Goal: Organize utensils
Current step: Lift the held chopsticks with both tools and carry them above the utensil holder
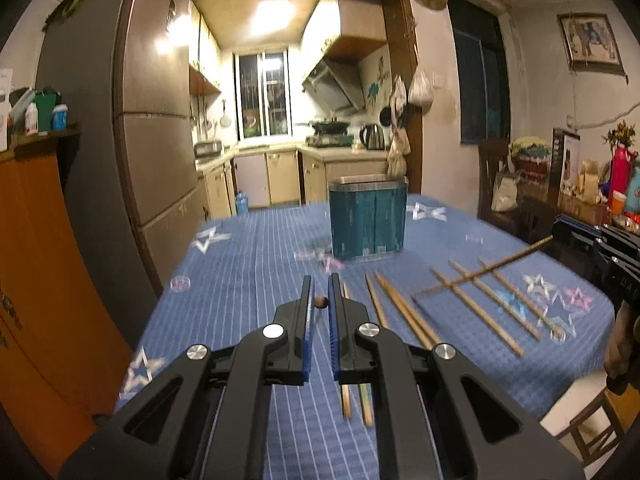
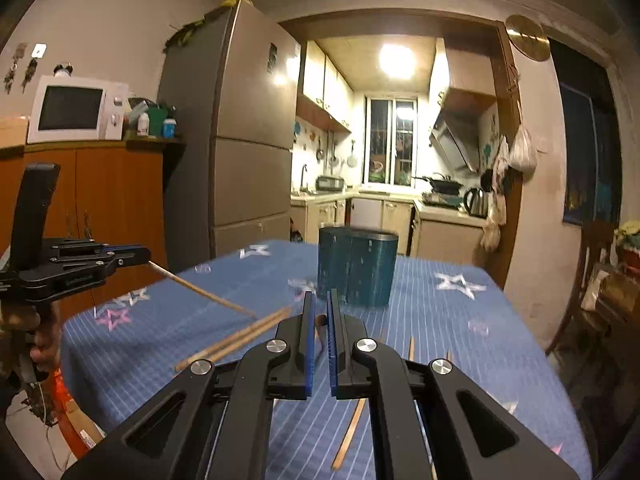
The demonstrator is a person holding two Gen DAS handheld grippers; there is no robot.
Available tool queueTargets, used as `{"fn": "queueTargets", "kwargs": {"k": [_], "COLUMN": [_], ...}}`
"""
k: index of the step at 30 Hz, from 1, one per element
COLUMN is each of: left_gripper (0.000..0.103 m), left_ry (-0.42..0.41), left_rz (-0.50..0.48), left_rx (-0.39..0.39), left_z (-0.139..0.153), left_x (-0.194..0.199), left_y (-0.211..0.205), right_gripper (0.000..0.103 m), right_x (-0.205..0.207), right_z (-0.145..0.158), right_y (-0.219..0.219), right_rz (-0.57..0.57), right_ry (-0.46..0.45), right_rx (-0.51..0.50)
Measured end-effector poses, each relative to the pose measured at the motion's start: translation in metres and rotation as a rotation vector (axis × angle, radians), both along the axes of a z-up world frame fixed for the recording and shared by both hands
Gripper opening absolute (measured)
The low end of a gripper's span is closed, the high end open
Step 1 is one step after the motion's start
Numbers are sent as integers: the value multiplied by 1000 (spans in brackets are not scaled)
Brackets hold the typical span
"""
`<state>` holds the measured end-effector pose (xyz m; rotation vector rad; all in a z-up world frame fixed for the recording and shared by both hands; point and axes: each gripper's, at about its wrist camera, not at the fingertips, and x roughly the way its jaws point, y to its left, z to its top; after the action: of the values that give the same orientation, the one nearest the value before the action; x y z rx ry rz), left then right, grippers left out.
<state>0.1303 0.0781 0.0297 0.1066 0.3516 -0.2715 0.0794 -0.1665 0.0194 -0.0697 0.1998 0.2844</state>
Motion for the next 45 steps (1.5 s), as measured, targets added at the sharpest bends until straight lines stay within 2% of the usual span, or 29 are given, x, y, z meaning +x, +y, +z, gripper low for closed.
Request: {"fn": "queueTargets", "kwargs": {"k": [6, 15, 22, 34, 45], "left_gripper": [5, 5, 5, 5, 5], "left_ry": [-36, -32, -31, -35, -48], "left_rz": [4, 3, -12, -46, -85], "left_rx": [9, 51, 48, 23, 3], "left_z": [36, 57, 75, 106, 150], "left_x": [30, 64, 76, 93, 118], "left_y": [-7, -18, -23, -39, -63], "right_gripper": [7, 7, 7, 7, 7], "right_x": [32, 81, 102, 125, 153], "right_z": [35, 57, 72, 101, 162], "right_y": [-8, -11, -7, -22, -31], "right_rz": [36, 62, 69, 75, 49], "right_ry": [-7, 42, 51, 59, 6], "right_rx": [10, 19, 10, 98, 92]}}
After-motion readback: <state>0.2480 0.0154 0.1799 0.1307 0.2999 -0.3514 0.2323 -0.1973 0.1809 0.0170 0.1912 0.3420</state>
